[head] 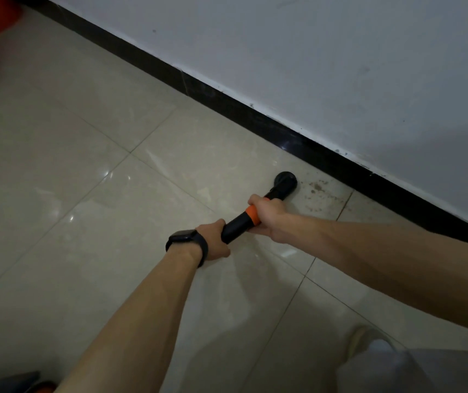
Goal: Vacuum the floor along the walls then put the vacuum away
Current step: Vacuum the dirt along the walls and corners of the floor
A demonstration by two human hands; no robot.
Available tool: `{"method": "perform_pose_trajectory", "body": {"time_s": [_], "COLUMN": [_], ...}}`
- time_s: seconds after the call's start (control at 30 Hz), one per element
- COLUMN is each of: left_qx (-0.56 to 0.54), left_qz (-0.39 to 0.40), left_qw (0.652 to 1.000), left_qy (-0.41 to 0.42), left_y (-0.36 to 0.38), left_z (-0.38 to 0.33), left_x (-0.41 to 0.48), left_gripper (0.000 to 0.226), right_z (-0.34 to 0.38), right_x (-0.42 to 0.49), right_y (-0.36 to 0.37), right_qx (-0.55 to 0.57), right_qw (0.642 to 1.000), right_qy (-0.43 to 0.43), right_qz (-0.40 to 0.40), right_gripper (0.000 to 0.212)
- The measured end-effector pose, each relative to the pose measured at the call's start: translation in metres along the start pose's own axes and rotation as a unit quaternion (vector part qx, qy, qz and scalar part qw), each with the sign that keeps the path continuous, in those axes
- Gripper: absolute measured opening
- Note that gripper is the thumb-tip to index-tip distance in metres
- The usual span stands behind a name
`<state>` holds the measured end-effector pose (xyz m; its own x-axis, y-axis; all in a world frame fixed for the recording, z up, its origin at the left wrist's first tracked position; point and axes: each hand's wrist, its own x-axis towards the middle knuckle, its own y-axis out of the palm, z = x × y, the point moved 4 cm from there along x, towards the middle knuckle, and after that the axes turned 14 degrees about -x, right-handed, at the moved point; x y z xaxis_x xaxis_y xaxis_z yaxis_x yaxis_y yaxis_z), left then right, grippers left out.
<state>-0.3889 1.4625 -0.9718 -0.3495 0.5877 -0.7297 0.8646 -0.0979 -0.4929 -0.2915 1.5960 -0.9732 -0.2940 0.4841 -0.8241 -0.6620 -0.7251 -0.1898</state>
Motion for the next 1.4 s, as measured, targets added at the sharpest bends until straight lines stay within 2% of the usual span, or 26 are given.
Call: {"method": "perform_pose_trajectory", "body": {"time_s": [0.23,0.4,1.1,1.4], "left_qx": [0.110,0.130,0.170,0.167], "left_qz": [-0.004,-0.034,-0.047,-0.056], "left_qw": [0.993,0.987,0.979,0.979], "left_qy": [0.051,0.088,0.099,0.106], "left_y": [0.035,0.048,0.044,0.036], "left_z": [0.029,0.025,-0.037,-0.071], "left_x": [-0.049,-0.056,-0.009,0.001], "left_gripper": [0.033,0.035,0.046,0.044], "right_z": [-0.063,-0.066,-0.027,-0.008], "right_x": [-0.021,-0.022,0.000,0.012], "right_y": [0.012,0.005,-0.042,-0.064], "right_qx": [0.007,-0.031,-0.047,-0.036], "right_qw": [0.999,0.998,0.992,0.993], "right_qy": [0.048,0.030,-0.004,-0.016], "right_qz": [-0.011,-0.039,-0.114,-0.112], "right_gripper": [0.043,0.050,0.038,0.041]}}
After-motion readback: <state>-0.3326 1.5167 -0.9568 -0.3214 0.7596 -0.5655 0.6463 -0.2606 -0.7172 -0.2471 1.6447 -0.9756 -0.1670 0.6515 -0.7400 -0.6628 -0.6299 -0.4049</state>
